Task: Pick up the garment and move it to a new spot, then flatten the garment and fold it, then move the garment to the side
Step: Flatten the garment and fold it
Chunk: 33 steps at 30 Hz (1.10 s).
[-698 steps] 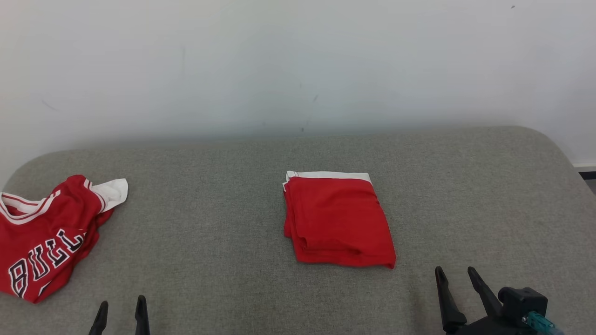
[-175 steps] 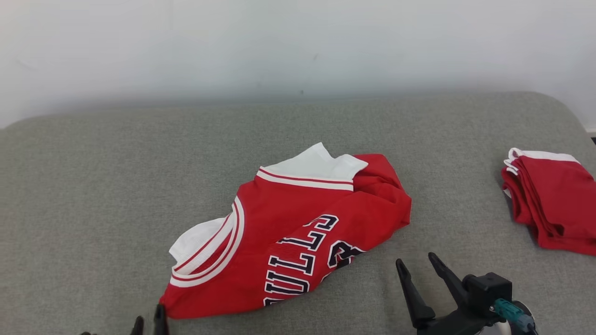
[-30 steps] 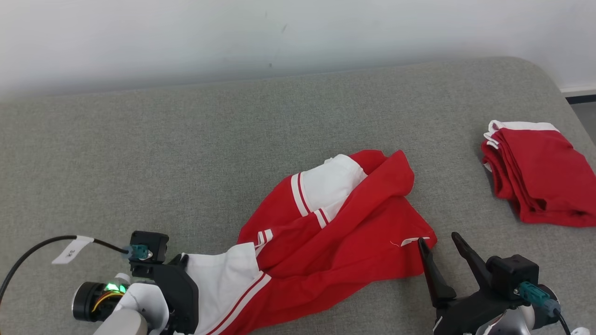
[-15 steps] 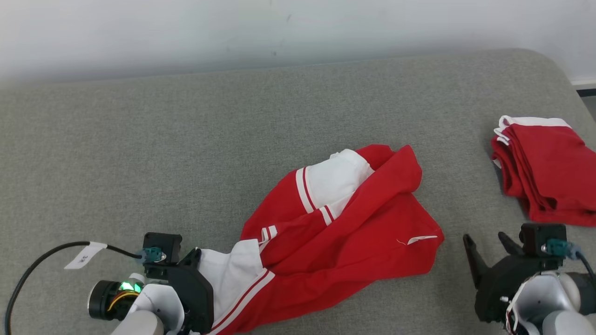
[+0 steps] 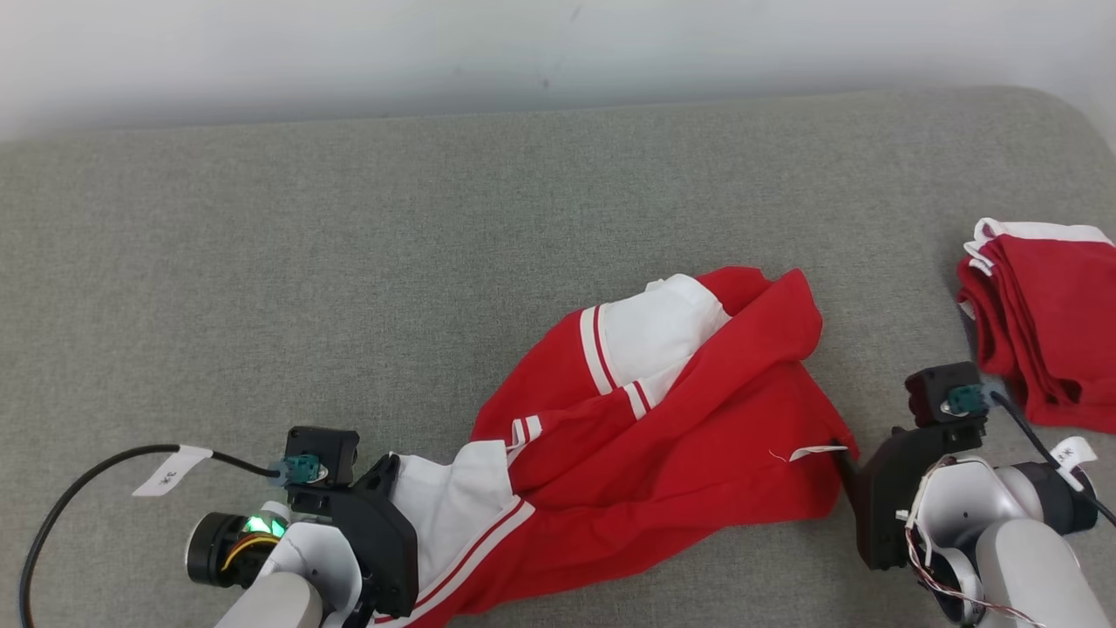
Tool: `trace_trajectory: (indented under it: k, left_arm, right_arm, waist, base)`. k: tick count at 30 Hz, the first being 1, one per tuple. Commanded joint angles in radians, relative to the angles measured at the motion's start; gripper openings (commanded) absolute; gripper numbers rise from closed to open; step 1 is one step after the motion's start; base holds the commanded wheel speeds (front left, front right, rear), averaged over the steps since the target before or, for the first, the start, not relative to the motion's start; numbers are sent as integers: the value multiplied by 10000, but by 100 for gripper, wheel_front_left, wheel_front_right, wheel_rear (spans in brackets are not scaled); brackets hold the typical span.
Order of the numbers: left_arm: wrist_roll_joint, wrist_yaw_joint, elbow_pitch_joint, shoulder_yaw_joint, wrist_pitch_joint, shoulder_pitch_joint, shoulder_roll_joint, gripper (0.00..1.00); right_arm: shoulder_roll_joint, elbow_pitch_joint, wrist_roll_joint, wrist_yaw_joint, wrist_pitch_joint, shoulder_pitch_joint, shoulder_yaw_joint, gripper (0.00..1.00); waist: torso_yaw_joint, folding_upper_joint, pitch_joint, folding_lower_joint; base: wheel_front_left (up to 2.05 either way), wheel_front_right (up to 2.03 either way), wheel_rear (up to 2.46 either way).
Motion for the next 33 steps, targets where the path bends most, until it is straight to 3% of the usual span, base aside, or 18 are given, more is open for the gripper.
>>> trace_trajectory:
  k: [1,6,12,13,14,16,21,27,33]
  left_arm:
    - [-19,-3,198,-112,101,143,-15,0]
    - [-63,-14,221,-115,130,44,14,0]
    - [-83,-33,200,-136,152,-64,33,0]
    - [-84,-26,203,-134,147,-91,35,0]
    - [-83,-21,208,-134,135,-109,36,0]
    - [-110,-17,221,-116,81,-133,31,0]
    - [-180,80,-7,163,-514,-205,-35,0]
    - [-920,-12,-1068,1396,-2551,-375,-434,0]
    - [-2194,-714,-2604,2866,-3977,-744,-636,0]
  right_arm:
    - [-59,42,-128,-19,67,-222,48,100]
    - [-318,338,-138,-19,526,-530,460,98]
    - [-352,488,42,-19,1276,-619,663,65]
    - [-362,463,67,-19,1278,-601,674,46]
    - [-380,462,88,-19,1269,-563,675,38]
    - [-439,441,150,-19,1160,-504,720,0]
    - [-477,168,302,-19,538,-595,752,0]
    - [-345,-526,1081,-19,-634,-762,521,0]
    - [-341,-1720,2431,-19,-1506,-1199,246,0]
  waist:
    - [33,0,40,1]
    - [86,0,154,1]
    - [162,0,265,1]
    - [170,0,274,1]
    - [179,0,280,1]
    - [209,0,274,1]
    - [246,0,188,1]
    - [219,0,-148,1]
    - [53,0,-621,1]
  base:
    - [0,0,0]
    - [0,0,0]
    - [0,0,0]
    - [0,0,0]
    - [0,0,0]
    - [0,0,0]
    - [0,0,0]
    - [0,0,0]
    - [0,0,0]
